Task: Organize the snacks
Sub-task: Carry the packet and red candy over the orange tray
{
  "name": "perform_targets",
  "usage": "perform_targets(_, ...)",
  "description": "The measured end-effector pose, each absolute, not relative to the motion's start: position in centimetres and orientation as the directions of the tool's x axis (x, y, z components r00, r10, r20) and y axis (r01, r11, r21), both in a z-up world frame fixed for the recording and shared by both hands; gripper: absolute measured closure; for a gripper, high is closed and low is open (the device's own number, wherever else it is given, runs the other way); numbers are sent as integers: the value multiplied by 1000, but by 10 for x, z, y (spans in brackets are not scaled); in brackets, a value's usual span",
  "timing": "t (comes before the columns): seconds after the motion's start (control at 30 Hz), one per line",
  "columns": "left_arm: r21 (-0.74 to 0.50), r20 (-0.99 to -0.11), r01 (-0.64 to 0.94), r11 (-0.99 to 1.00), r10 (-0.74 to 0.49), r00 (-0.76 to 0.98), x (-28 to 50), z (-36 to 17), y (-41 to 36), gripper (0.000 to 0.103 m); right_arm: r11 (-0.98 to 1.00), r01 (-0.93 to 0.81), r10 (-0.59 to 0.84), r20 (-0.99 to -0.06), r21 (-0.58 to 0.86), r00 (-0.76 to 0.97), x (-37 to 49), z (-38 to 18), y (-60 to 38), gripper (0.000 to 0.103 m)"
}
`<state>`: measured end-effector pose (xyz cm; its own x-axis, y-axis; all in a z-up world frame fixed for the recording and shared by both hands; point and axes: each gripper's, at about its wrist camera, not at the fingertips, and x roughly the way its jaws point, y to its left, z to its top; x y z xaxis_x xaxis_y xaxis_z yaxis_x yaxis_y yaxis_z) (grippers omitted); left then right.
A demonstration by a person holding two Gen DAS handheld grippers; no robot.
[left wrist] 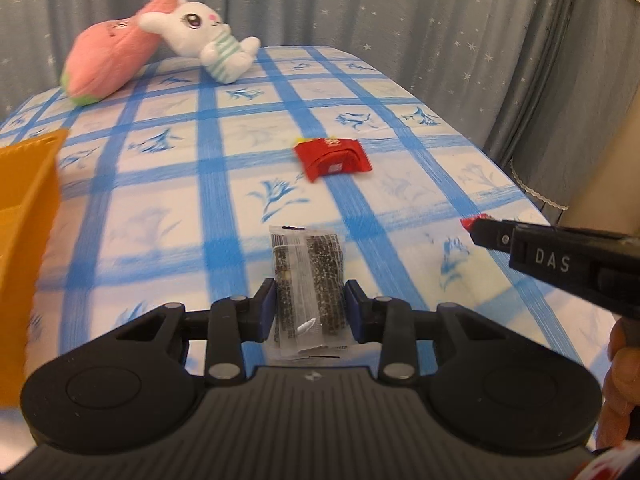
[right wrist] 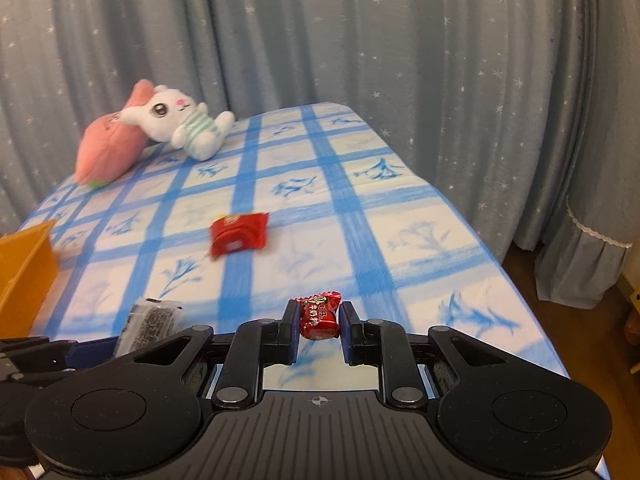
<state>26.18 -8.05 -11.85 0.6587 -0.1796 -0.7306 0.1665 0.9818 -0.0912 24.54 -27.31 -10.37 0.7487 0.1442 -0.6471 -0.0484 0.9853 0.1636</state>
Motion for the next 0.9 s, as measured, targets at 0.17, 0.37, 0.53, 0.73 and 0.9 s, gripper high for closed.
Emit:
perform_targets(0.17,-104,-727,131,986,-165,667,228,-99,-64,70,982,-59,163,-658,178,735,210,-96,-265,83)
perform_targets(0.37,-112,-715,92,989,-145,684,189,-72,-43,70,979,-78,186,-659,190,729,168,-80,-251,83)
perform_targets(0.53,-107,-700,66,992,-123,704,158,-51,-26,70,974,-127,221,-644,190,732,140,-63,-231,83)
perform_targets(0.73,-108,-682,31,994,-97,725,128,-33,-3,70,965,-194,261,-613,176,745,115,-40,-204,83)
perform_targets(0.9,-112,-666,3,994,-77,742,107,-21,14,70,958,-236,285,-589,162,756,101,-24,-186,83)
